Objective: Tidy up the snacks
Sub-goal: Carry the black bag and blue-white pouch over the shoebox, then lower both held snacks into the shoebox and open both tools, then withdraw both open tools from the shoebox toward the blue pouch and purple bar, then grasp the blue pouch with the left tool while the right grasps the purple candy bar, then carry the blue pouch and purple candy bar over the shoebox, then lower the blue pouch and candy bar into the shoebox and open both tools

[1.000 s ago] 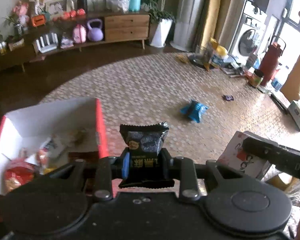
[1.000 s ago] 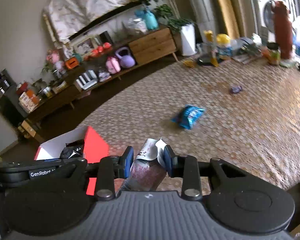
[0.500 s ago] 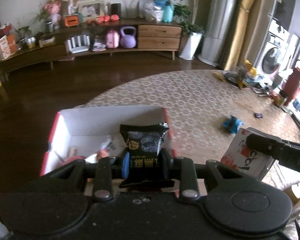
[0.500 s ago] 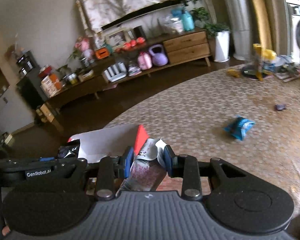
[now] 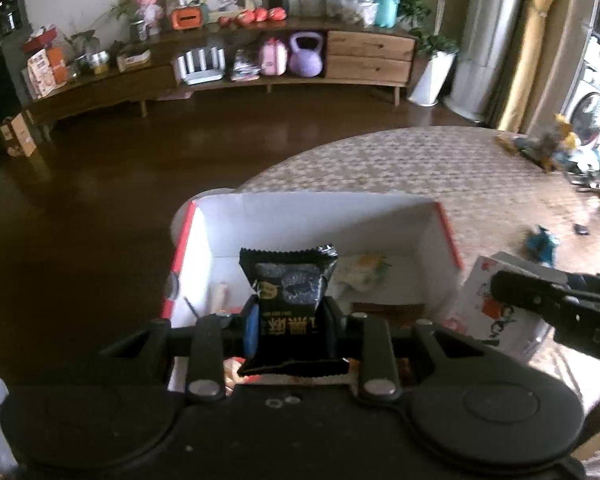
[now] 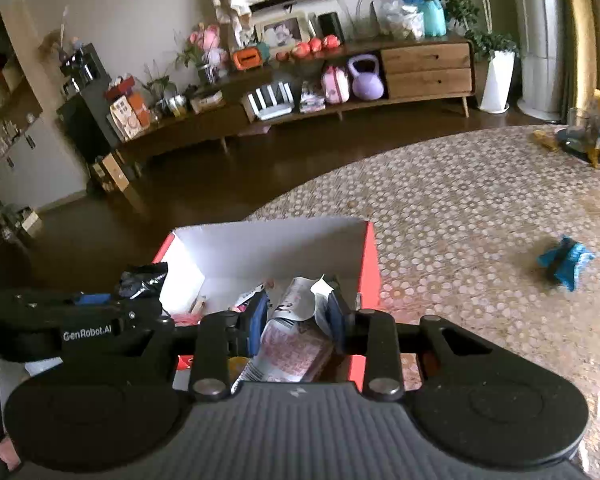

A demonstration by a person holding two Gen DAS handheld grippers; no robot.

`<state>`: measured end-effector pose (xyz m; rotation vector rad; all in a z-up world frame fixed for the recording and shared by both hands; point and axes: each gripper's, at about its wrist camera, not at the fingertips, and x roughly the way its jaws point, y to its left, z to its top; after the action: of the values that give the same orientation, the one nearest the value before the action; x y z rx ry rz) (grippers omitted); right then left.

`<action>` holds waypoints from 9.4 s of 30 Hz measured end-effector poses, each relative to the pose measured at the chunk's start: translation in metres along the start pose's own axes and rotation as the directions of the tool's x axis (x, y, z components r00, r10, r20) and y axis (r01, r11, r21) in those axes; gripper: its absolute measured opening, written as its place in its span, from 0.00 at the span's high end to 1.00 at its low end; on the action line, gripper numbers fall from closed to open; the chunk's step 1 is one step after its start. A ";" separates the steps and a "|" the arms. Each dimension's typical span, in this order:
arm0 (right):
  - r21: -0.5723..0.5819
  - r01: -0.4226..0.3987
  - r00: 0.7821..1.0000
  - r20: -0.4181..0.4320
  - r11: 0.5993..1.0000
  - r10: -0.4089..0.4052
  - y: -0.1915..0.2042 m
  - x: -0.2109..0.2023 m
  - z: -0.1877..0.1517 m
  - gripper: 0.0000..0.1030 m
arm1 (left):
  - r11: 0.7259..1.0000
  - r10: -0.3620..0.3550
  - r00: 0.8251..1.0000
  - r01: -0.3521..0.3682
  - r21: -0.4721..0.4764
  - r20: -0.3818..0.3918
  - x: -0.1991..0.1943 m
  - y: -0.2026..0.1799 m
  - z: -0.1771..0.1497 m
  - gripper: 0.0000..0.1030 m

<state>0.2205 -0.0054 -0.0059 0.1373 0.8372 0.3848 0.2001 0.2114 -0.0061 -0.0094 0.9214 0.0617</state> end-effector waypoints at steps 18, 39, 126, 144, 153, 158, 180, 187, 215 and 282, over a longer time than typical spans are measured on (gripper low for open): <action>-0.062 0.001 0.994 -0.113 0.998 -0.008 0.014 0.076 -0.007 0.69 | 0.998 0.063 0.990 -0.066 -0.021 -0.126 0.091 0.029 0.008 0.72; -0.143 0.034 0.976 -0.210 0.989 -0.063 0.022 0.087 -0.025 0.67 | 0.995 0.099 0.986 -0.095 0.040 -0.137 0.104 0.012 0.003 0.41; 0.251 0.430 0.896 -0.003 0.867 -0.443 -0.402 -0.121 -0.007 0.20 | 0.924 -0.247 0.969 0.236 0.300 0.001 0.042 -0.361 0.036 0.00; 0.275 0.431 0.902 -0.114 0.859 -0.416 -0.491 0.004 0.059 0.20 | 0.912 -0.228 0.965 0.259 0.318 -0.132 0.155 -0.416 0.056 0.00; 0.272 0.417 0.909 -0.147 0.867 -0.391 -0.499 0.059 0.063 0.21 | 0.916 -0.205 0.964 0.249 0.316 -0.167 0.197 -0.410 0.051 0.04; 0.250 0.434 0.900 -0.157 0.866 -0.406 -0.498 0.078 0.063 0.21 | 0.912 -0.213 0.959 0.263 0.316 -0.185 0.212 -0.410 0.044 0.12; 0.184 0.485 0.874 -0.138 0.855 -0.466 -0.488 0.071 0.049 0.77 | 0.895 -0.194 0.970 0.235 0.378 -0.144 0.211 -0.414 0.040 0.56; 0.216 0.434 0.900 -0.128 0.874 -0.416 -0.468 0.032 0.036 0.77 | 0.902 -0.207 0.969 0.243 0.358 -0.137 0.179 -0.406 0.034 0.56; 0.079 0.232 0.973 0.000 0.969 -0.233 -0.254 -0.155 -0.029 0.77 | 0.924 -0.279 0.960 0.279 0.260 -0.035 -0.029 -0.300 -0.032 0.56; -0.282 -0.006 0.977 -0.206 0.959 -0.054 0.040 0.088 -0.029 0.77 | 0.999 0.035 0.999 -0.035 0.000 -0.032 0.084 0.019 0.007 0.56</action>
<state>0.2414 0.0644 -0.0760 -0.1819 0.9836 0.4974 0.2553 0.2348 -0.0684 0.0050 0.9539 0.0948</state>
